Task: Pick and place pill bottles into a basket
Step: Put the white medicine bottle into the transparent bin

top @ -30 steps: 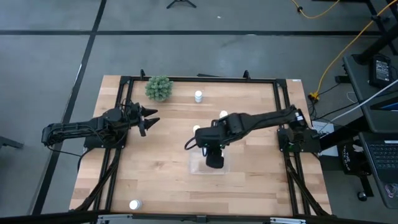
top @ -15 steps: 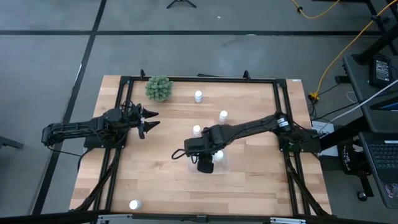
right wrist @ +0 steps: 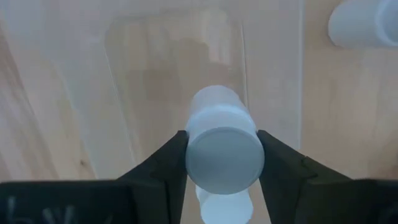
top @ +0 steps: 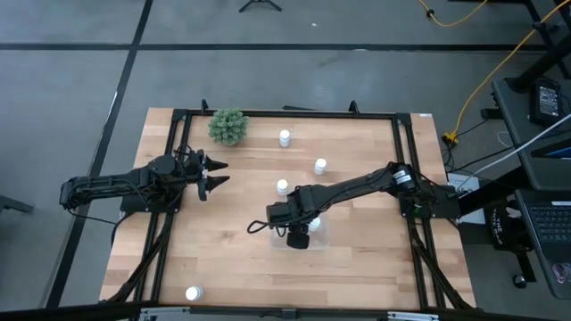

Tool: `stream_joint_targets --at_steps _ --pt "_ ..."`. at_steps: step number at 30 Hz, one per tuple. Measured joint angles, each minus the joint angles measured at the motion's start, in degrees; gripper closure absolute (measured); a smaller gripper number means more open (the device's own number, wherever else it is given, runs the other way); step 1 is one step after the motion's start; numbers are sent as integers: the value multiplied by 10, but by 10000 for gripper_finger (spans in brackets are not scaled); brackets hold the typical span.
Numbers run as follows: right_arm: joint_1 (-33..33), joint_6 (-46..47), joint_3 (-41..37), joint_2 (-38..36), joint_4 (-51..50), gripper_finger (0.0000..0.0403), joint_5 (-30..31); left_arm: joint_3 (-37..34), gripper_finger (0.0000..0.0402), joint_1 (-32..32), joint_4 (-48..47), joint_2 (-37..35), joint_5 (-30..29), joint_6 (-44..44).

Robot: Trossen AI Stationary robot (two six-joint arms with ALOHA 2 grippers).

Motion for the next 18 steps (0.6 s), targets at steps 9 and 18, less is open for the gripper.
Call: stream_joint_targets --at_steps 9,18 --pt "1 -1 -63 0 35 252 -1 0 148 0 0 0 0 1" --pt "1 29 -72 -3 53 230 -12 0 148 0 0 0 -1 0"
